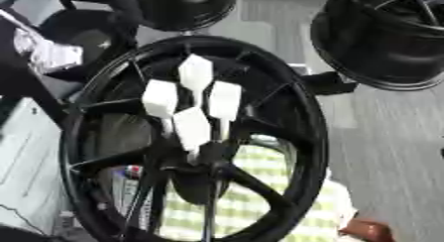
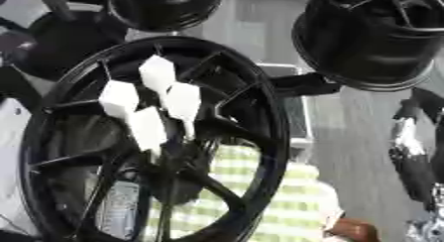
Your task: Pull the pin out of the wheel hub.
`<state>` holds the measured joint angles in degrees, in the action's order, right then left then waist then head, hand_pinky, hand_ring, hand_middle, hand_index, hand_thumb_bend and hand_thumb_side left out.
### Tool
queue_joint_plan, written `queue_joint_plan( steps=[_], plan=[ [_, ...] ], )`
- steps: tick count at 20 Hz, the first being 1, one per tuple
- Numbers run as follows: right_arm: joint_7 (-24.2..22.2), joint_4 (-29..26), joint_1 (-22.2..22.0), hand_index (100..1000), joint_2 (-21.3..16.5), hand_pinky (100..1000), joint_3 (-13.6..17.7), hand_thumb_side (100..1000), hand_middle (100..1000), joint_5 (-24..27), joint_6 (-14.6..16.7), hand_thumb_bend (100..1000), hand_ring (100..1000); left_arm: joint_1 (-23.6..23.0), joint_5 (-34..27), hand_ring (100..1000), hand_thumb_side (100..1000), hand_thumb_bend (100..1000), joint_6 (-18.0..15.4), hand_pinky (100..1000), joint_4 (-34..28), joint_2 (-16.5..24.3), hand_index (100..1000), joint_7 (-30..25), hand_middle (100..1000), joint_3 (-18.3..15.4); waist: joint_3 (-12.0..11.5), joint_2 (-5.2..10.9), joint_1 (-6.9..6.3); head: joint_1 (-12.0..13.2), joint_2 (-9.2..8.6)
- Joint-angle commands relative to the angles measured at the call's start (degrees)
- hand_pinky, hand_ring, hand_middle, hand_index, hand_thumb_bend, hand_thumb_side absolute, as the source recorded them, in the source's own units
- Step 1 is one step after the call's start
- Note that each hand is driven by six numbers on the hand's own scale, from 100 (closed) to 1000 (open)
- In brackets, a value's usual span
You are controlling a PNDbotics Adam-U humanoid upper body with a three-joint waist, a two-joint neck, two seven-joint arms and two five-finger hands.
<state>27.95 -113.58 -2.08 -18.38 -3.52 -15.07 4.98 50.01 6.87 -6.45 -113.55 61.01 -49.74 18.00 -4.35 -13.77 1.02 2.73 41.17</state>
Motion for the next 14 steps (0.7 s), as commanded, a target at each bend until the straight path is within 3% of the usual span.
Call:
queue_joint_plan(
  steps=[1,5,10,11,14],
  plan=[
    [-0.1,-1.0,0.3,776,-1.2,912,0.3,640,619,-0.1,0.0,100,810,1.2,2.7,762,600,100,-1.2,785,0.8,2.3,842,-1.9,729,1.7,0.1,1.04,-0.2,0.2,-0.87],
    [-0.4,-1.0,0.2,776,-1.3,912,0.3,640,619,0.0,0.0,100,810,2.2,4.8,764,620,100,-1.9,786,2.2,1.8,844,-2.2,732,4.7,0.0,1.18,-0.26,0.3,-0.8],
    [-0.5,-1.0,0.1,776,-1.5,912,0.2,641,619,0.2,-0.1,100,810,4.1,5.9,779,632,117,0.9,801,4.4,0.6,866,-2.2,742,6.4,-0.1,1.34,-0.53,0.2,-0.4],
    [-0.6,-1.0,0.1,776,-1.5,912,0.2,641,619,0.2,-0.1,100,810,4.3,6.6,788,645,204,1.7,809,4.8,0.4,866,-2.2,752,6.8,-0.1,1.36,-0.58,0.2,-0.38],
    [-0.6,-1.0,0.1,776,-1.6,912,0.2,642,619,0.3,-0.1,100,810,4.8,9.0,800,676,318,3.9,823,5.6,-0.2,867,-2.2,764,8.0,0.0,1.4,-0.69,0.2,-0.31]
  ],
)
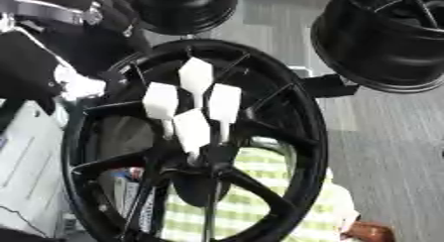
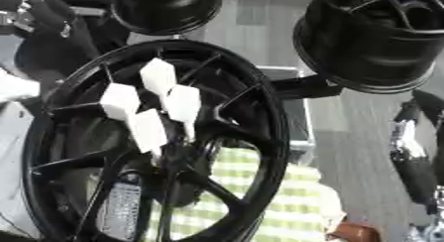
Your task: Pull the pin out of the wheel hub.
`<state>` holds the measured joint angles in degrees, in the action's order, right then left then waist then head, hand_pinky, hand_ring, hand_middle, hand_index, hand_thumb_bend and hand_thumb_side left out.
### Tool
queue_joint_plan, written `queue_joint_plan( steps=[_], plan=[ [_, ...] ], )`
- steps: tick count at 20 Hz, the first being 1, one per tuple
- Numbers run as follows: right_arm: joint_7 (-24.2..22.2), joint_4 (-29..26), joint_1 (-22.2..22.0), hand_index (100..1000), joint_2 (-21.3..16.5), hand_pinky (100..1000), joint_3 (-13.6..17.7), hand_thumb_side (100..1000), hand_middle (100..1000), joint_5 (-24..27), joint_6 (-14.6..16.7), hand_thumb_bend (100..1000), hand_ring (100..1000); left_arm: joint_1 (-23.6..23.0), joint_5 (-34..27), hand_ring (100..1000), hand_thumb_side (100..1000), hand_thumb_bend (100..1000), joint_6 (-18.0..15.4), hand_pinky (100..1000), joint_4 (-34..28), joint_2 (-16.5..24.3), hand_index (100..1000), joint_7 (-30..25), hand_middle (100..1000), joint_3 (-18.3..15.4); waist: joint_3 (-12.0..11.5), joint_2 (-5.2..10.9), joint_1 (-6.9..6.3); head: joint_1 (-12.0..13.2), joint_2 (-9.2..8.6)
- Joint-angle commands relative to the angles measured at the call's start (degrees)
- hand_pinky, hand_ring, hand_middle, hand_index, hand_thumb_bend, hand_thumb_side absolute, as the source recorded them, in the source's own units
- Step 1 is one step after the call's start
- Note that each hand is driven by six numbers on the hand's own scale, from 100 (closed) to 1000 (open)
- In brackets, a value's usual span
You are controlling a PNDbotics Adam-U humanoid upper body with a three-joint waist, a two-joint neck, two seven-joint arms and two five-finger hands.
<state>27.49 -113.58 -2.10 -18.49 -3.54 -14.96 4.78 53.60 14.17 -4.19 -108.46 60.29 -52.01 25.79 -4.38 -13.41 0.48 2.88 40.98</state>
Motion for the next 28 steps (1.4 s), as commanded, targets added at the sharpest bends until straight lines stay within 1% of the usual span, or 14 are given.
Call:
queue_joint_plan(
  steps=[1,2,3,4,5,7,10,14,17,18,24,28],
  plan=[
    [-0.2,-1.0,0.2,777,-1.4,912,0.2,642,619,0.2,0.0,100,810,1.4,2.5,803,696,349,2.2,827,0.9,0.2,868,0.0,767,0.7,0.0,1.05,-0.18,0.1,-0.09],
    [-0.3,-1.0,0.2,776,-1.4,912,0.2,642,619,0.2,0.0,100,810,1.7,3.3,804,704,358,2.7,828,1.3,-0.3,869,0.0,766,1.3,0.0,1.06,-0.19,0.1,-0.07],
    [-0.4,-1.0,0.2,777,-1.4,912,0.1,643,619,0.3,0.0,100,810,1.9,4.0,797,747,367,3.2,822,1.9,-0.8,883,0.0,756,2.0,0.1,1.04,-0.19,0.1,-0.06],
    [-0.4,-1.0,0.2,777,-1.4,912,0.1,643,619,0.3,0.0,100,810,2.0,4.4,797,751,379,3.6,821,2.7,-1.3,887,0.0,752,2.7,0.1,1.02,-0.19,0.1,-0.03],
    [-0.5,-1.0,0.2,777,-1.4,912,0.1,644,619,0.4,-0.1,100,810,2.3,4.6,797,745,409,3.9,822,3.5,-1.8,883,0.0,745,3.4,0.2,1.01,-0.18,0.1,0.05],
    [-0.5,-1.0,0.2,777,-1.3,912,0.1,640,618,0.5,-0.2,100,811,2.8,4.8,798,744,423,4.3,827,4.9,-2.7,871,0.0,743,4.3,0.2,0.96,-0.19,0.2,0.25],
    [-0.5,-1.0,0.3,777,-1.2,911,0.0,645,618,0.6,-0.3,100,811,3.3,4.2,809,706,430,4.3,840,6.8,-3.7,874,0.0,755,5.3,0.2,0.87,-0.27,0.2,0.56],
    [-0.6,-1.0,0.4,777,-1.2,911,0.0,643,619,0.7,-0.3,100,811,4.0,4.5,813,694,430,4.1,841,8.5,-4.9,874,0.0,761,6.5,0.3,0.89,-0.31,0.2,0.7],
    [-0.6,-1.0,0.4,777,-1.1,911,0.0,643,618,0.8,-0.3,100,811,4.3,5.2,813,711,446,4.0,839,9.8,-5.8,876,0.0,766,7.5,0.4,0.9,-0.28,0.3,0.78],
    [-0.5,-1.0,0.4,777,-1.1,911,0.0,643,618,0.9,-0.2,100,811,4.3,5.5,809,704,456,4.0,835,10.2,-6.1,875,0.0,758,7.7,0.4,0.9,-0.27,0.3,0.9],
    [-0.6,-1.0,0.5,777,-0.9,912,0.0,644,618,1.1,-0.3,100,811,4.5,7.2,796,739,491,4.1,820,12.2,-7.5,861,0.0,734,8.5,0.5,0.89,-0.18,0.4,1.44],
    [-0.6,-1.0,0.5,777,-0.6,912,0.0,645,617,1.1,-0.4,100,811,4.3,8.1,798,750,504,4.0,818,13.4,-8.2,864,0.0,745,9.1,0.6,0.73,-0.05,0.6,1.62]
  ],
)
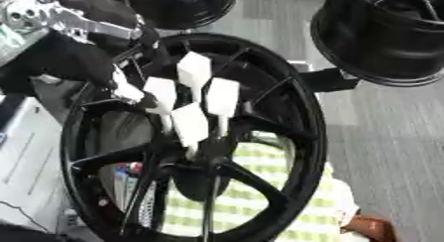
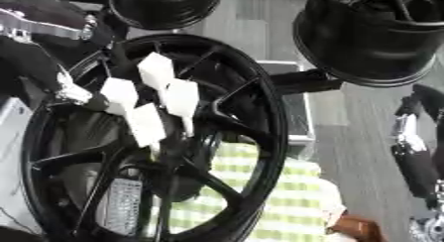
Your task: Pull the pin out of the wheel hub.
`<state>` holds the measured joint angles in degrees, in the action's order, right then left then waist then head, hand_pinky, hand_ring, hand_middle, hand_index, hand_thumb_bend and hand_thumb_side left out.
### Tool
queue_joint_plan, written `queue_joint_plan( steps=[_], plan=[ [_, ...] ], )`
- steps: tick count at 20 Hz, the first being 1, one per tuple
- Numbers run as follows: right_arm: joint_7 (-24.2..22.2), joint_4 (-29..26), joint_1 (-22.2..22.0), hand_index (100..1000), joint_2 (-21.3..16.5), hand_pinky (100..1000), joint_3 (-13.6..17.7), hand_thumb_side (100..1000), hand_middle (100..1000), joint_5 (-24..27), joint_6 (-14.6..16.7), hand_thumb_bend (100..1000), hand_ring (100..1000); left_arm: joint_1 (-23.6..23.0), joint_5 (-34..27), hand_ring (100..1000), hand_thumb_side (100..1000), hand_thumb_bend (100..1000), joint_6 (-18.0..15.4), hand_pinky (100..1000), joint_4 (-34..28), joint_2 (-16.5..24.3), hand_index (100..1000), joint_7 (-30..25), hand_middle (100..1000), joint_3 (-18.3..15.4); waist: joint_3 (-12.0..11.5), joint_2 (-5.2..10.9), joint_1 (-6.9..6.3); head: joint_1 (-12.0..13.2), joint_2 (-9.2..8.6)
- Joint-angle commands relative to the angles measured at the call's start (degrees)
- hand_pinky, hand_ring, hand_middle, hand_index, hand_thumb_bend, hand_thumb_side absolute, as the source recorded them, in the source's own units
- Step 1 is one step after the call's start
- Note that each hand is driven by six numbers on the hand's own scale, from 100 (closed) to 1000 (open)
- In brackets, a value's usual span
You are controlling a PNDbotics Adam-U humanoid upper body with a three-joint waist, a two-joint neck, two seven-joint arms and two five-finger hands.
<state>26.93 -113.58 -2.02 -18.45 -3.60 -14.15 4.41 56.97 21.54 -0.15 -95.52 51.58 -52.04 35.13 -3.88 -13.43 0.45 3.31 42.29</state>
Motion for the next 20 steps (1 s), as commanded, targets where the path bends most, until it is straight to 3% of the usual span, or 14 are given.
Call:
queue_joint_plan(
  steps=[1,12,20],
  plan=[
    [0.0,-1.0,0.4,776,-0.6,912,0.0,646,617,0.3,0.0,100,811,0.9,1.0,798,751,510,0.0,817,0.8,0.4,865,0.1,747,-0.1,0.1,0.69,0.02,0.3,0.35],
    [0.0,-1.0,0.5,777,-0.2,912,0.0,645,617,0.6,-0.2,100,811,0.4,1.3,744,757,478,-0.3,765,3.4,-1.0,850,0.1,689,0.8,0.3,0.49,0.28,1.6,0.95],
    [0.2,-1.0,0.5,776,0.1,912,0.2,649,616,0.8,-0.4,100,811,0.3,0.3,680,709,344,0.5,721,4.4,-1.8,814,0.1,627,1.1,0.4,0.45,0.37,2.1,1.02]
  ],
)
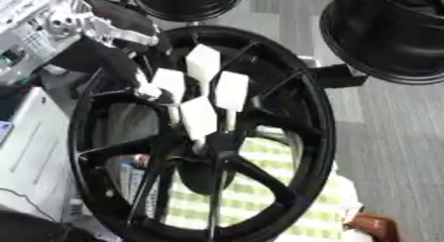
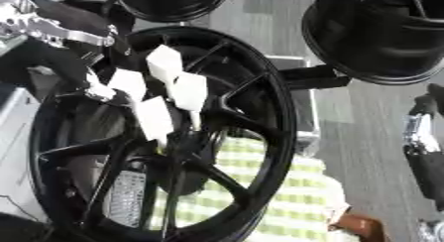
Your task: Pull the pin out of the wheel hub.
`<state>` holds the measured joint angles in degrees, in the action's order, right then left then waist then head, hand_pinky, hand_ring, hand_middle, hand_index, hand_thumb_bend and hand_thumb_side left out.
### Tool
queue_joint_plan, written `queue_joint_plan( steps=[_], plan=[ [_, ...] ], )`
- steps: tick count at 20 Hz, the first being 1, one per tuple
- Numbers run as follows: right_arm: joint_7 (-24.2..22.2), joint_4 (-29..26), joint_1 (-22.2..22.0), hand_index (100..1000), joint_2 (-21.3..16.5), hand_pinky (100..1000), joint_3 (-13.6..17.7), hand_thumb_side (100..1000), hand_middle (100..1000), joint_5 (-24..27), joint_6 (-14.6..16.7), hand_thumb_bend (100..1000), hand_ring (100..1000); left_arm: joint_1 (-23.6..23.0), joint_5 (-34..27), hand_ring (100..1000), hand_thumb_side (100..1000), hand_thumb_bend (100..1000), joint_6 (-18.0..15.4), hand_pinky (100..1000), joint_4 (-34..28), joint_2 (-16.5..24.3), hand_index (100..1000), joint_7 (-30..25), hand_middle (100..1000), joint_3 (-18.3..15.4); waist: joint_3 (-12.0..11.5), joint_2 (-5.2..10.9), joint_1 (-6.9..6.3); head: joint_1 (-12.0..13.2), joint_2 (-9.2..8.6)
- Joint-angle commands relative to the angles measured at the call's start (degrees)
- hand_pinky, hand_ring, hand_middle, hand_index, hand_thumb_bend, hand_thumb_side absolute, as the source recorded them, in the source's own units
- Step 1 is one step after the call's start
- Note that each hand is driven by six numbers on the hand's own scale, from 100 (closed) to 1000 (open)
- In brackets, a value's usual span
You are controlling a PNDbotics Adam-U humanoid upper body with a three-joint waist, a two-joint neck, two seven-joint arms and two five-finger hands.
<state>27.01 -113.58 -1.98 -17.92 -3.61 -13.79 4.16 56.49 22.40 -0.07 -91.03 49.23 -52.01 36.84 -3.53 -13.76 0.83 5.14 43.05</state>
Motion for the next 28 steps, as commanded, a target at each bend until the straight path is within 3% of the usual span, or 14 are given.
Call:
queue_joint_plan(
  steps=[1,9,11,14,17,28],
  plan=[
    [0.1,-1.0,0.4,776,-0.4,912,0.2,649,616,0.5,-0.2,100,811,0.8,-0.8,676,704,335,0.6,718,-0.1,0.5,810,0.0,622,-0.7,0.1,0.78,-0.01,0.3,0.3],
    [0.4,-1.0,0.5,776,-0.3,912,0.3,651,615,0.9,-0.6,100,810,0.7,-3.5,592,640,249,1.8,665,-0.2,0.1,746,0.0,552,-0.4,0.1,0.79,-0.04,0.4,0.28],
    [0.4,-1.0,0.5,775,-0.3,912,0.3,650,615,0.9,-0.6,100,810,0.7,-3.8,567,577,223,2.1,646,-0.2,0.0,727,0.0,529,-0.3,0.1,0.78,-0.06,0.4,0.28],
    [0.5,-1.0,0.5,775,-0.3,912,0.4,651,615,1.0,-0.6,100,810,0.6,-4.0,509,365,100,2.5,603,-0.1,0.0,661,0.0,473,-0.3,0.1,0.79,-0.08,0.4,0.31],
    [0.5,-1.0,0.5,775,-0.2,912,0.3,653,614,1.1,-0.7,100,810,0.8,-4.6,466,215,100,3.8,572,-0.3,-0.1,594,0.0,419,-0.9,0.0,0.83,-0.09,0.3,0.19],
    [0.6,-1.0,0.2,774,-0.2,912,0.5,653,614,1.4,-1.1,100,811,2.3,-5.9,390,255,100,11.3,500,-3.4,0.8,470,4.0,301,-4.5,-0.2,1.24,-0.03,0.1,-0.17]
  ],
)
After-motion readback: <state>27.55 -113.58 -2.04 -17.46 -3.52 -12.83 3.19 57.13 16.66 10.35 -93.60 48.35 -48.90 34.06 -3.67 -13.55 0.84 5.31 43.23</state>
